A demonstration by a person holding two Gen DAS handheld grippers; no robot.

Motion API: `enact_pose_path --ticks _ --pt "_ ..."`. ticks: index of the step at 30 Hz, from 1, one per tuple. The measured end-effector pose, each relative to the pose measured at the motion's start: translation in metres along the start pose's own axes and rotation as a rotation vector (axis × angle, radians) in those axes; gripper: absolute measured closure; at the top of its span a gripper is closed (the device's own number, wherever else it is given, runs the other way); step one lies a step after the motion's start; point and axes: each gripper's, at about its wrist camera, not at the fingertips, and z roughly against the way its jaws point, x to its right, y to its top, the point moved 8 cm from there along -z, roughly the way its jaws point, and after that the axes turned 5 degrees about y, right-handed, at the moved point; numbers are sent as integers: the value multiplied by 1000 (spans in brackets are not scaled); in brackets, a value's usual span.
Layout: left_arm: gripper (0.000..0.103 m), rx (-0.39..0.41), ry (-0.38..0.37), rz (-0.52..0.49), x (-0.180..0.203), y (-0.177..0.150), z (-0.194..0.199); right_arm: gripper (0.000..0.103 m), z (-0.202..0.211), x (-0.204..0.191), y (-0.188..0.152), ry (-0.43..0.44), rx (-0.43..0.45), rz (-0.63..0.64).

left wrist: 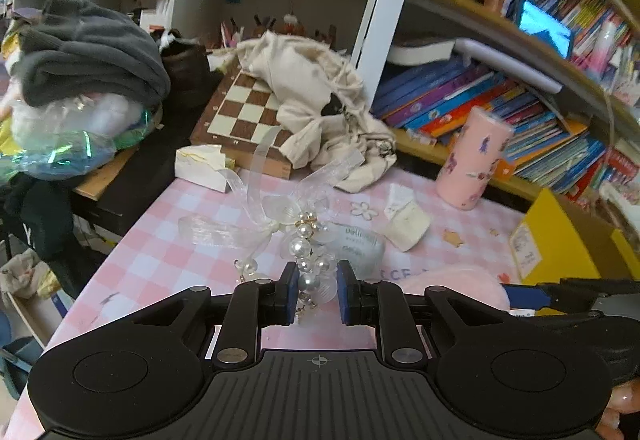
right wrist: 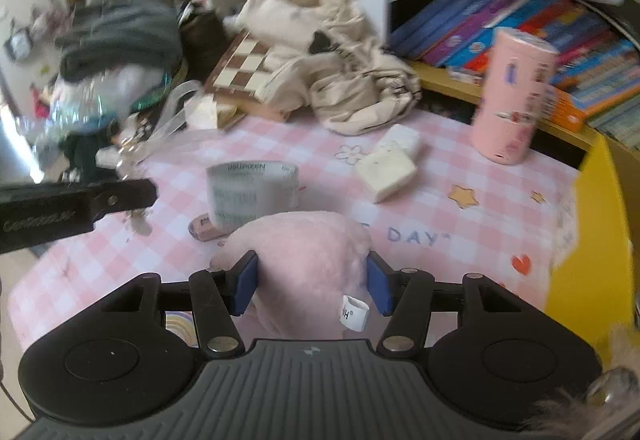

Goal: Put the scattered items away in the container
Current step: 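Close the left gripper on the pearl ribbon bag while the right gripper grasps the pink pig, then lift the pearl ribbon bag and pink pig and carry both toward the yellow box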

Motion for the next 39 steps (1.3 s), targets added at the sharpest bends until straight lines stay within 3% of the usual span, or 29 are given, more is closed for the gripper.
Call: enact_pose_path --ticks 11,18,28,39 --pt "85 39 -52 -35 3 -15 49 50 47 -16 -34 -55 48 -118" --pt "85 73 -97 -82 15 -19 73 50 73 -27 -42 -81 95 -109" --pt "85 63 -169 -76 28 -28 82 50 93 -29 -56 -119 95 -111" --pt "85 62 -199 -83 37 -31 82 50 103 -23 -70 -140 84 -119"
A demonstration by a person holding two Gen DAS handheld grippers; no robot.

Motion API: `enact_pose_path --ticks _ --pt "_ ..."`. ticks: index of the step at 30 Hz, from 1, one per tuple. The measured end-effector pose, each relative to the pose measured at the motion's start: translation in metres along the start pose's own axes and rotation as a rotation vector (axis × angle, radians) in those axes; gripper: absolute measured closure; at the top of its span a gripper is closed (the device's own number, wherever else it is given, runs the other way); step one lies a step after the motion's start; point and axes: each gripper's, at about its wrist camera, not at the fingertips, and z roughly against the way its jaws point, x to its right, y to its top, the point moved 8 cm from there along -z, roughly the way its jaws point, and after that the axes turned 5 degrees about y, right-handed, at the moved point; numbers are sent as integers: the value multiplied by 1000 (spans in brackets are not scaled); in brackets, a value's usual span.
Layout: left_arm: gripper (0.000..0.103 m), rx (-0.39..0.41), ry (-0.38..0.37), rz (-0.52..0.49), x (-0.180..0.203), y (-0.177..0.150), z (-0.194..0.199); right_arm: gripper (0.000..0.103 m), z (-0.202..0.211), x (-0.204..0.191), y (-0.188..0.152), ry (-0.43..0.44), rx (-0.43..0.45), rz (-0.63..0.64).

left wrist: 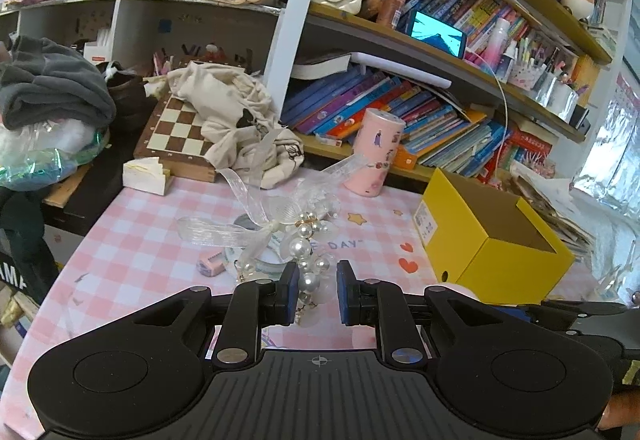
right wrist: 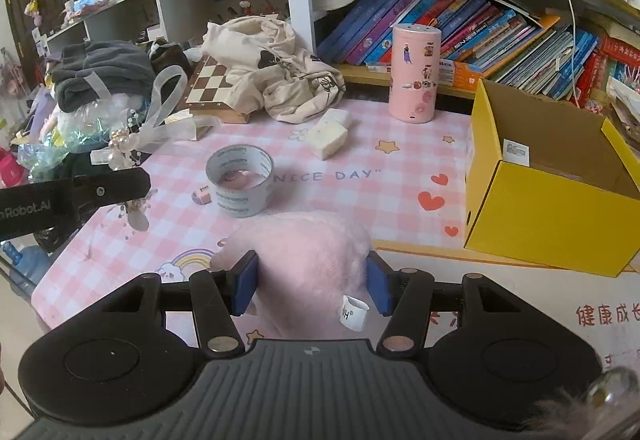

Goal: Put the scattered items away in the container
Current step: 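Lift the pearl ribbon bag and pink pig and carry both toward the yellow box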

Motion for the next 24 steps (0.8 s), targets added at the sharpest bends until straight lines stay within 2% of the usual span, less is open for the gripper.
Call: enact_pose_path --ticks 6,15,24 --pt "85 2 -14 -22 10 -1 3 49 4 1 -1 13 1 7" --pt "85 -10 -9 1 18 -8 8 49 12 10 -5 14 -8 19" --pt "85 -35 -38 -14 32 -12 3 49 28 40 -7 -35 22 -44"
